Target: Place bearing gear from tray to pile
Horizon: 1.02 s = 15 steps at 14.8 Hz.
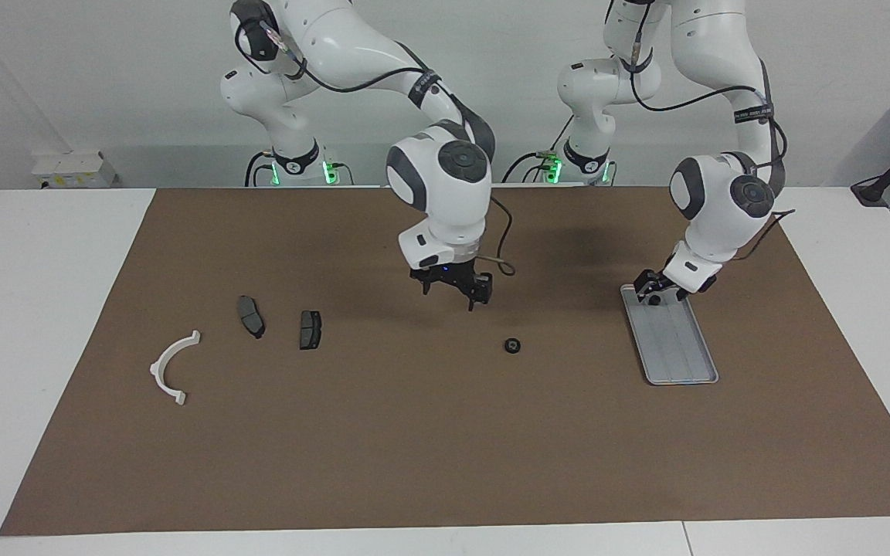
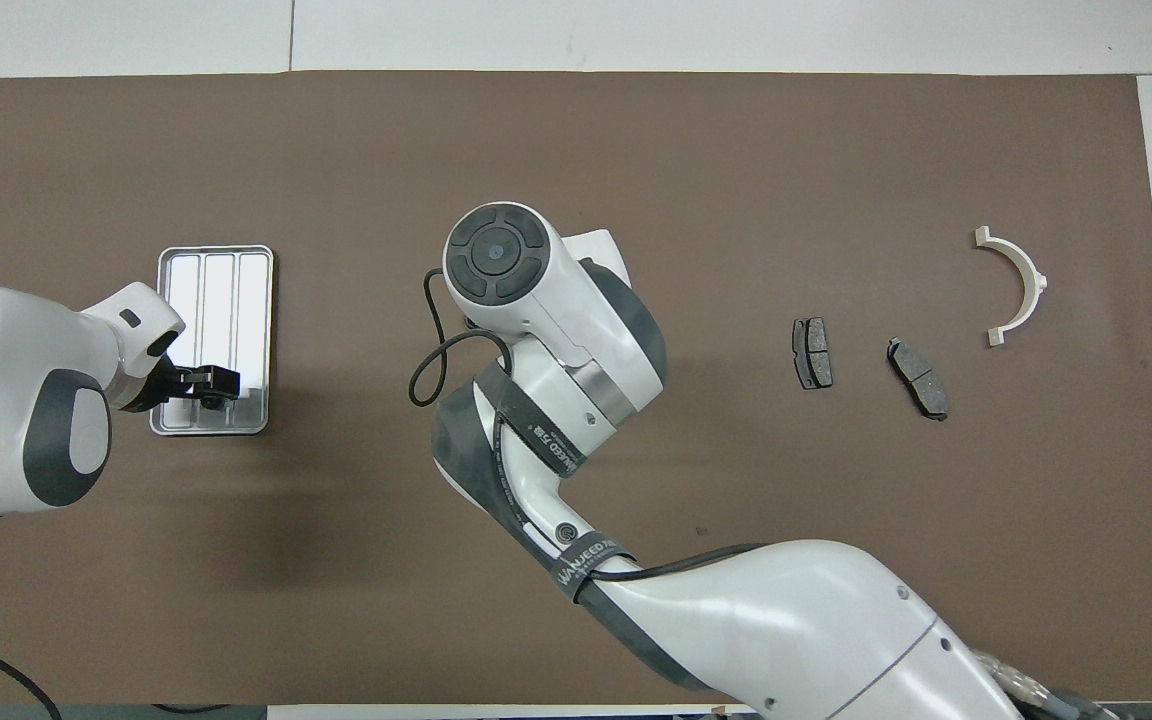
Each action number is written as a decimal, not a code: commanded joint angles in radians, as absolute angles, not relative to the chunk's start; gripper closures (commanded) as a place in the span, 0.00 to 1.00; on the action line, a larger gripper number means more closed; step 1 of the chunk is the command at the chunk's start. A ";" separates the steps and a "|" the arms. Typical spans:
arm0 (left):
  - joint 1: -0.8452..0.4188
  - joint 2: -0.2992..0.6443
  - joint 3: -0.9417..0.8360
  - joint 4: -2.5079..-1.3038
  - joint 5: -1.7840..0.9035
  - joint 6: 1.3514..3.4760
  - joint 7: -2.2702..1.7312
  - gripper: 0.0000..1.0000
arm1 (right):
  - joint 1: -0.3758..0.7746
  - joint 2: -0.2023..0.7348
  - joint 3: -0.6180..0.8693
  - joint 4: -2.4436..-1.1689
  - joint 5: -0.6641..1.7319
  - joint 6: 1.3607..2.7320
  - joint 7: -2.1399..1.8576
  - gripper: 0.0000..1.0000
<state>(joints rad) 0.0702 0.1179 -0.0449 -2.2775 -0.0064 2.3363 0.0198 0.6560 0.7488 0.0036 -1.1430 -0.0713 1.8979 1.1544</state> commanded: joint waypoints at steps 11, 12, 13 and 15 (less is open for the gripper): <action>0.066 0.069 -0.055 -2.347 -0.006 2.368 -0.064 0.36 | 0.693 0.942 0.038 -0.917 -0.078 1.986 1.189 0.00; 0.066 0.069 -0.055 -2.347 -0.006 2.368 -0.064 0.50 | 0.693 0.949 0.035 -0.917 -0.078 1.991 1.189 0.00; 0.066 0.069 -0.055 -2.345 -0.006 2.370 -0.069 0.66 | 0.693 0.963 0.029 -0.917 -0.080 1.991 1.189 0.00; 0.066 0.071 -0.055 -2.339 -0.006 2.368 -0.071 0.90 | 0.695 0.997 0.025 -0.916 -0.089 1.993 1.189 0.00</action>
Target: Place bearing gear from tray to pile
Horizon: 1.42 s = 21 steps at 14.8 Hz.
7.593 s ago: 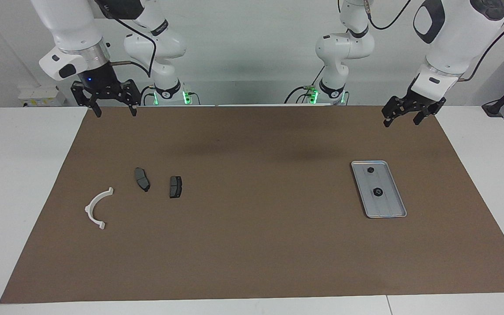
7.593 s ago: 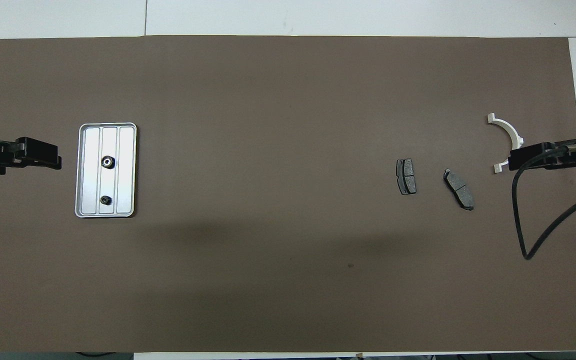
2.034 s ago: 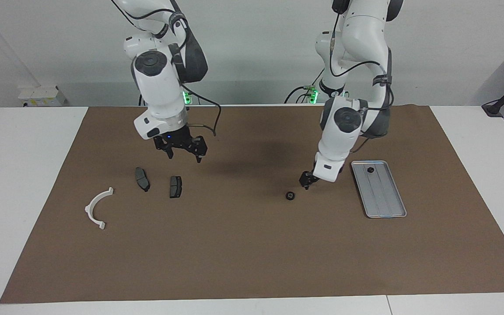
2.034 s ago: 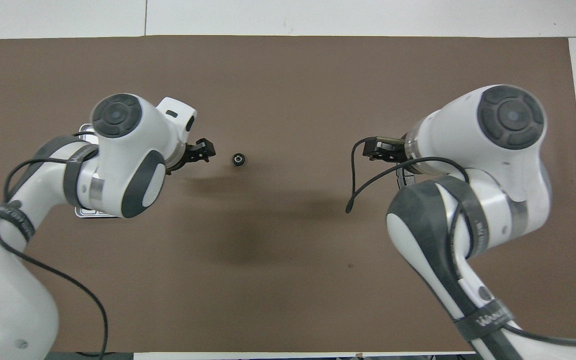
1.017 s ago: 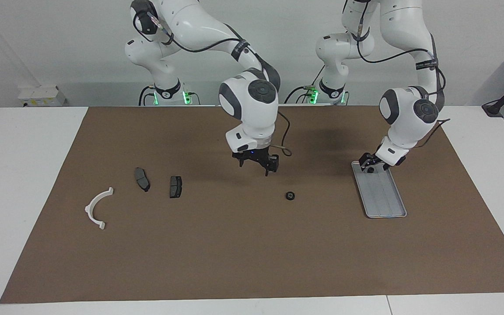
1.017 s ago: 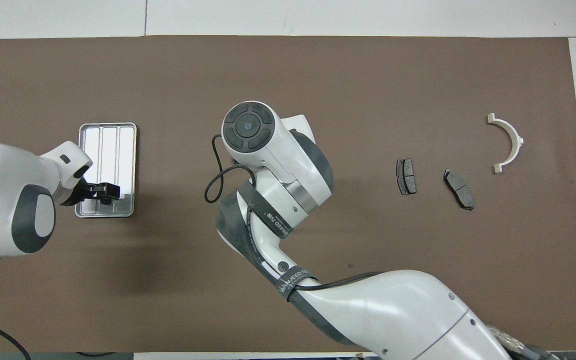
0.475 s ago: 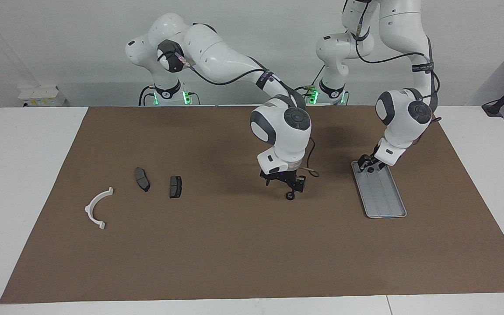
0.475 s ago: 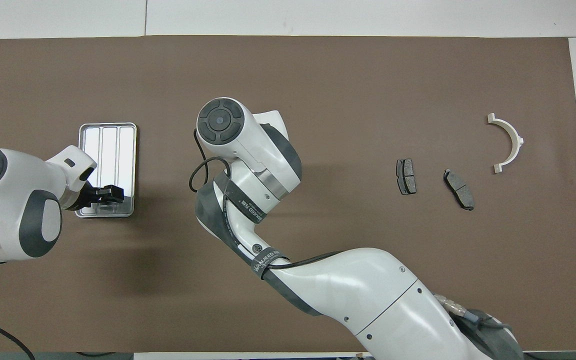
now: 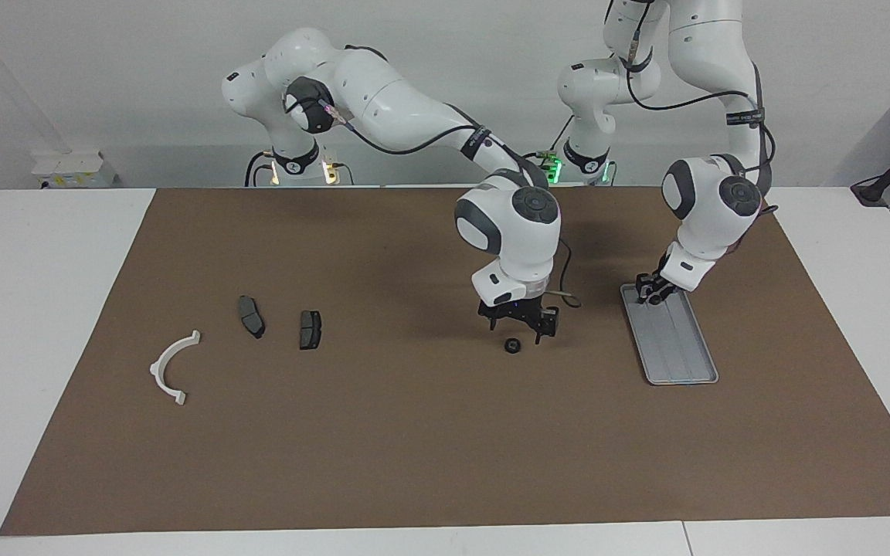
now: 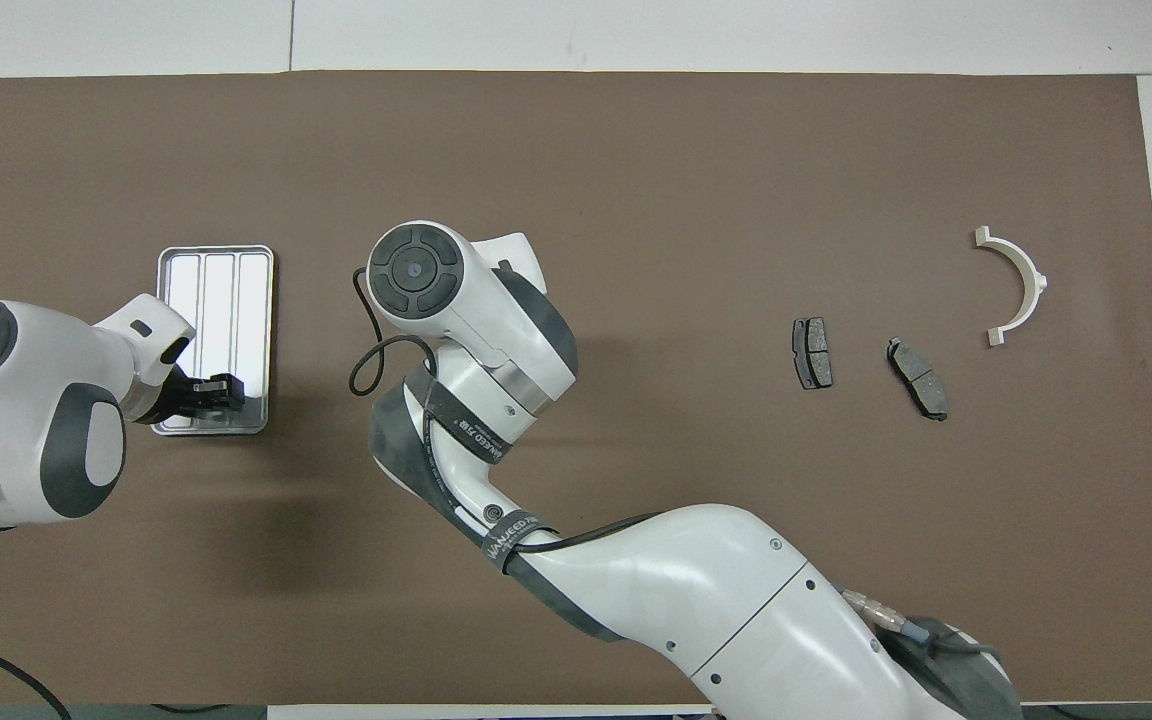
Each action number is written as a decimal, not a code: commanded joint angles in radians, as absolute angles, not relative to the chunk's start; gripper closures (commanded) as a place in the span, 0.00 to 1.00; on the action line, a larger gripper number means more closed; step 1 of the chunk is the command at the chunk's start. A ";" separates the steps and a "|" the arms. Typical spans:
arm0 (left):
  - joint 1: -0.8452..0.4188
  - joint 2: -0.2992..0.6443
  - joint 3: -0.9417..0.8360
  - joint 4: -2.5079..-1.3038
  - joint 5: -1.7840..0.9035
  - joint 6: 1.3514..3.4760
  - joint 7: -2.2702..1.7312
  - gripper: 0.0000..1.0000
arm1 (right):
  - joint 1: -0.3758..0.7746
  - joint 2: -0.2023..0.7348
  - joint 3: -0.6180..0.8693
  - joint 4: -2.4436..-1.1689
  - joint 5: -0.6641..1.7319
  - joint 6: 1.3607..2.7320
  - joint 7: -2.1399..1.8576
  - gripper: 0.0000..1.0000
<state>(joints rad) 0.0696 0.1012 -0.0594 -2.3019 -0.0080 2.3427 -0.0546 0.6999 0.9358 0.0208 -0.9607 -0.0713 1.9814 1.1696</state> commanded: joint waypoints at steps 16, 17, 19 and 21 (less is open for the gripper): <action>0.068 0.101 -0.055 -2.117 -0.031 2.168 -0.110 1.00 | 0.704 1.029 0.025 -0.882 -0.091 1.962 1.187 0.51; 0.067 0.101 -0.055 -2.117 -0.031 2.168 -0.110 1.00 | 0.704 1.029 0.025 -0.882 -0.091 1.962 1.187 0.57; 0.066 0.103 -0.057 -2.114 -0.032 2.169 -0.123 1.00 | 0.704 1.029 0.025 -0.882 -0.091 1.962 1.186 0.72; 0.066 0.104 -0.058 -2.112 -0.032 2.172 -0.138 1.00 | 0.704 1.029 0.023 -0.882 -0.091 1.963 1.186 0.92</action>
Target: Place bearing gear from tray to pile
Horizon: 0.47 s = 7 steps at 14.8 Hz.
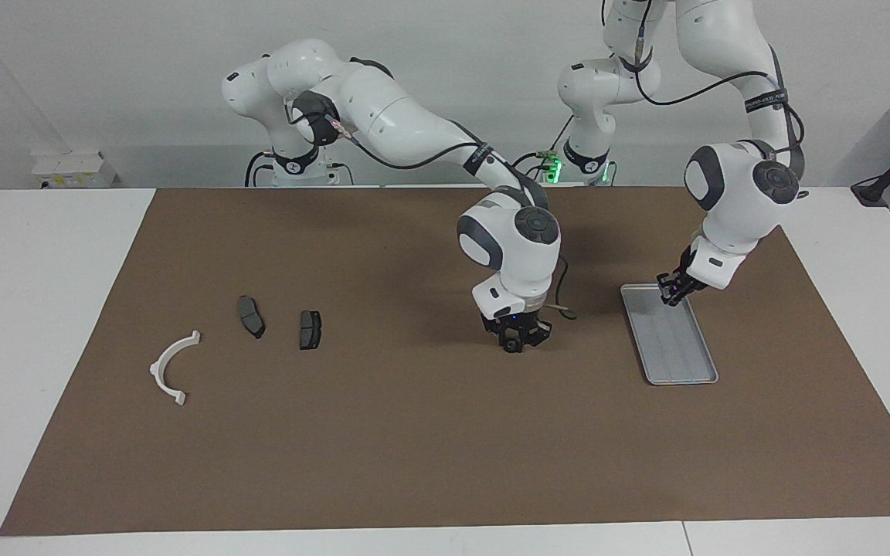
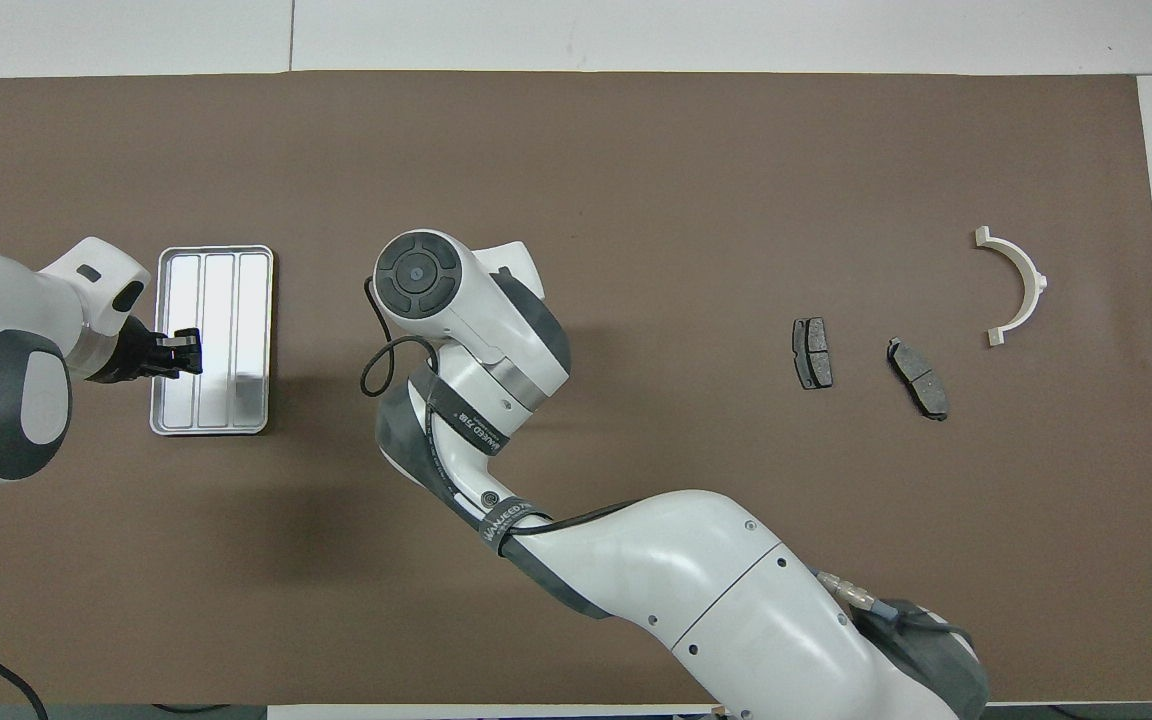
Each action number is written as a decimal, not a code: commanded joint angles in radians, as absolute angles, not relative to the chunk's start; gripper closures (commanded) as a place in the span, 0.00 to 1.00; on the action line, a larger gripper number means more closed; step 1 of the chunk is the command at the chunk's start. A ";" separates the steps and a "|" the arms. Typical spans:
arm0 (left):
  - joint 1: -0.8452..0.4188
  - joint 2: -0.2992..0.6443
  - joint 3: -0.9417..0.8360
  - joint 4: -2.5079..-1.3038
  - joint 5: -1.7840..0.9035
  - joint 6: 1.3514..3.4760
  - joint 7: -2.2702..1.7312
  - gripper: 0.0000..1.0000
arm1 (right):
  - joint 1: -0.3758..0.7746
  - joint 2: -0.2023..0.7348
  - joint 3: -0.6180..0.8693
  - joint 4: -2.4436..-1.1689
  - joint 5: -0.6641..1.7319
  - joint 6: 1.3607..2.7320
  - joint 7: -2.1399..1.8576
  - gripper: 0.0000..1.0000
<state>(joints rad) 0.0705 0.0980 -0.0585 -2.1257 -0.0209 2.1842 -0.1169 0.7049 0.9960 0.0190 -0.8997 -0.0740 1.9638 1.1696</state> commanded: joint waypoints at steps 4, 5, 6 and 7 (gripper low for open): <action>0.064 0.118 -0.060 -2.080 -0.051 2.172 -0.152 1.00 | 0.695 1.017 0.023 -0.882 -0.091 1.928 1.157 1.00; 0.060 0.127 -0.061 -2.069 -0.060 2.174 -0.156 1.00 | 0.689 1.002 0.023 -0.882 -0.091 1.898 1.144 1.00; 0.046 0.129 -0.061 -2.057 -0.066 2.172 -0.158 1.00 | 0.681 0.968 0.026 -0.882 -0.089 1.850 1.119 1.00; 0.032 0.130 -0.061 -2.046 -0.067 2.171 -0.181 1.00 | 0.660 0.931 0.031 -0.881 -0.083 1.794 1.083 1.00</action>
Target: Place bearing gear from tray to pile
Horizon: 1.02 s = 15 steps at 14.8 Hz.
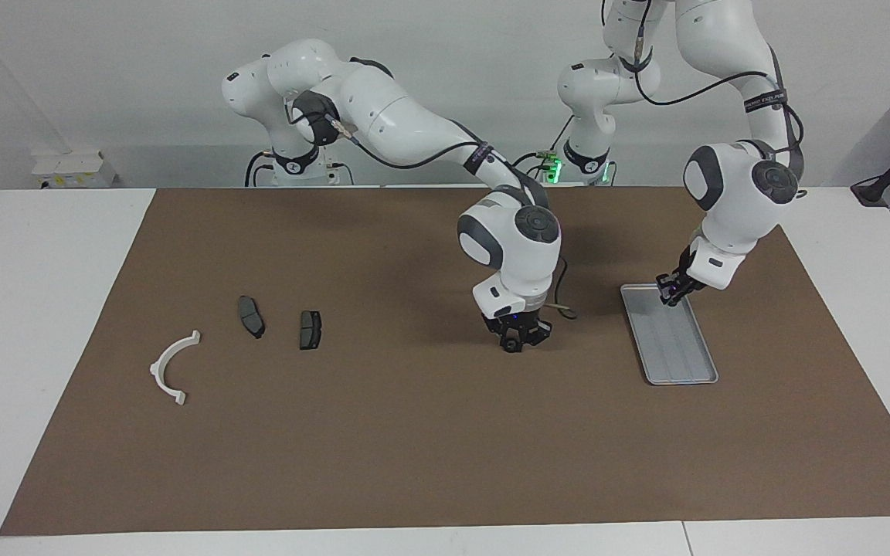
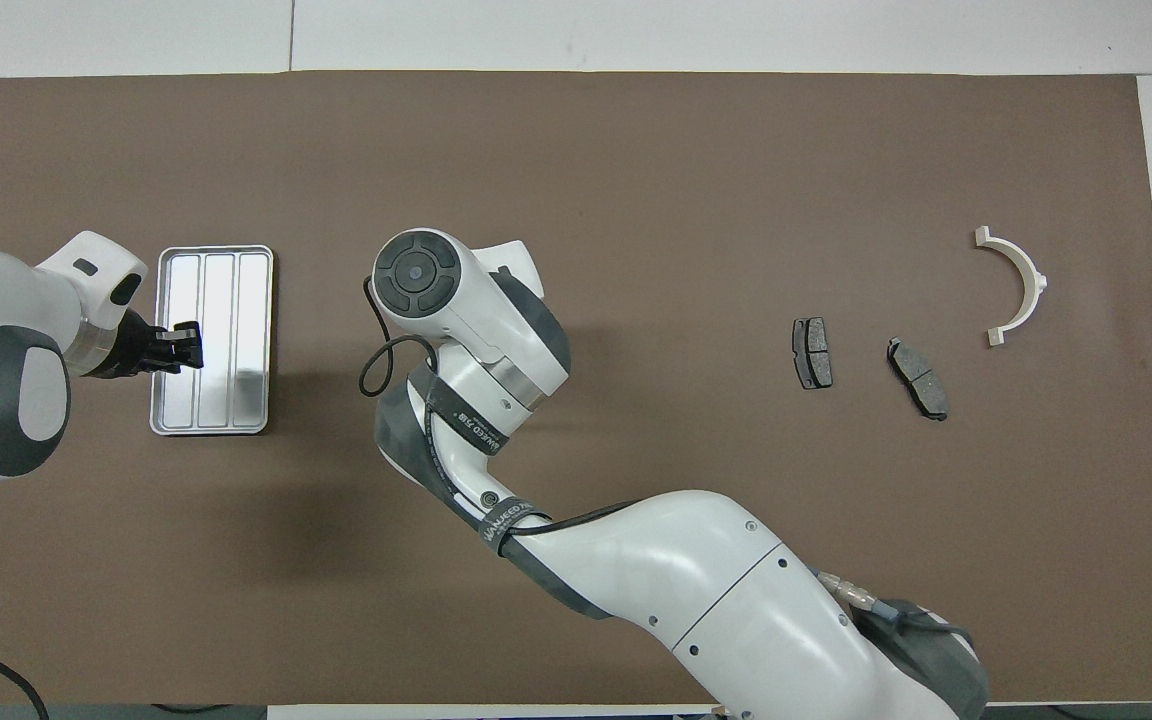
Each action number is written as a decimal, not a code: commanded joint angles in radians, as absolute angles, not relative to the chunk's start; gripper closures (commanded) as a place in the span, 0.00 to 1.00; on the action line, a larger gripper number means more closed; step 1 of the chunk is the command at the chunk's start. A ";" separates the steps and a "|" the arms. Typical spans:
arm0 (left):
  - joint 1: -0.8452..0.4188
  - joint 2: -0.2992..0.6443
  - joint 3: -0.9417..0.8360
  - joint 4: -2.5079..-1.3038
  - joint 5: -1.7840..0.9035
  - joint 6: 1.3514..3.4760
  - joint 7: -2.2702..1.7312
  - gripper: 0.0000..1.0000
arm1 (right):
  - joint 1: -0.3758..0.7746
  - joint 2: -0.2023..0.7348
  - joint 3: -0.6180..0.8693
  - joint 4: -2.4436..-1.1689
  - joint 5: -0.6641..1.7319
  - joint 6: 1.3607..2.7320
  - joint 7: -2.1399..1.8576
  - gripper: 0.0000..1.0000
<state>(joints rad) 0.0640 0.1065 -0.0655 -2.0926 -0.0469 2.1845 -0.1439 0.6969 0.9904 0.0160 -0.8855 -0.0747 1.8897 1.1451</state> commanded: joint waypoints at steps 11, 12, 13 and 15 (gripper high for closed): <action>-0.426 0.360 -0.054 -1.700 -0.052 2.095 -0.813 1.00 | 0.148 0.675 0.124 -0.894 -0.072 1.457 0.159 1.00; -0.460 0.418 -0.054 -1.663 -0.045 2.108 -0.857 1.00 | 0.105 0.676 0.124 -0.914 -0.075 1.486 0.096 1.00; -0.481 0.443 -0.054 -1.663 -0.016 2.152 -0.894 1.00 | 0.078 0.676 0.124 -0.955 -0.086 1.523 0.057 1.00; -0.483 0.451 -0.055 -1.712 0.000 2.235 -0.913 1.00 | 0.034 0.673 0.124 -1.046 -0.097 1.619 0.043 1.00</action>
